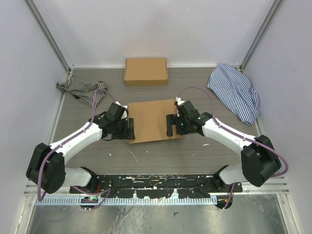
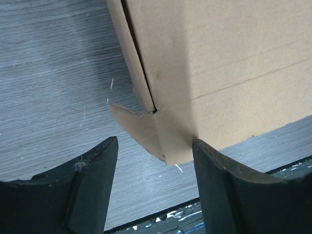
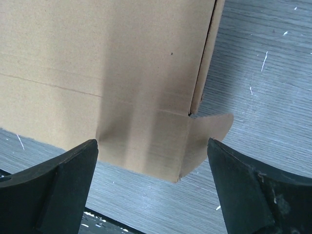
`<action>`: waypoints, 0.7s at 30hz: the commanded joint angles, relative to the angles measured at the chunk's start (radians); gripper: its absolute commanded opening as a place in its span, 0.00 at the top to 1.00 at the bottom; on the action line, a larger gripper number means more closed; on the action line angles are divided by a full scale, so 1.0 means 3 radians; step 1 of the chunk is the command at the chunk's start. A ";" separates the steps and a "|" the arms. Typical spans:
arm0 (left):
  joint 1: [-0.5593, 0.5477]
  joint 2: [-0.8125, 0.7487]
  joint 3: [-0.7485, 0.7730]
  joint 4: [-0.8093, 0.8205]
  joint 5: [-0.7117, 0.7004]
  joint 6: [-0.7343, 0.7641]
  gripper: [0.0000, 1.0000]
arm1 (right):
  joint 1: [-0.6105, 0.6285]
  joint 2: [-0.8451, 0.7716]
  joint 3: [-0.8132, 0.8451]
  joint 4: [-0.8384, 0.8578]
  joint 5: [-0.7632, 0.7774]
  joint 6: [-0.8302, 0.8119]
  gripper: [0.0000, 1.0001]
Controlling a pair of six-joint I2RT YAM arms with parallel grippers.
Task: Fold the paper box
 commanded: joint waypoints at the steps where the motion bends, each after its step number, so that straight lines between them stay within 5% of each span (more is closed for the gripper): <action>1: -0.0010 0.0071 -0.0087 0.0227 0.0031 -0.0009 0.31 | 0.0012 -0.0019 -0.0018 0.0185 -0.0060 -0.0025 0.01; 13: -0.0014 0.0177 -0.0164 0.0504 0.0304 -0.0024 0.32 | 0.0012 0.0007 -0.0031 0.0251 -0.0240 -0.0028 0.03; 21: -0.0010 -0.0082 -0.0270 0.0345 -0.0193 0.0025 0.26 | 0.0011 -0.0133 -0.0113 0.0281 0.0192 -0.0025 0.00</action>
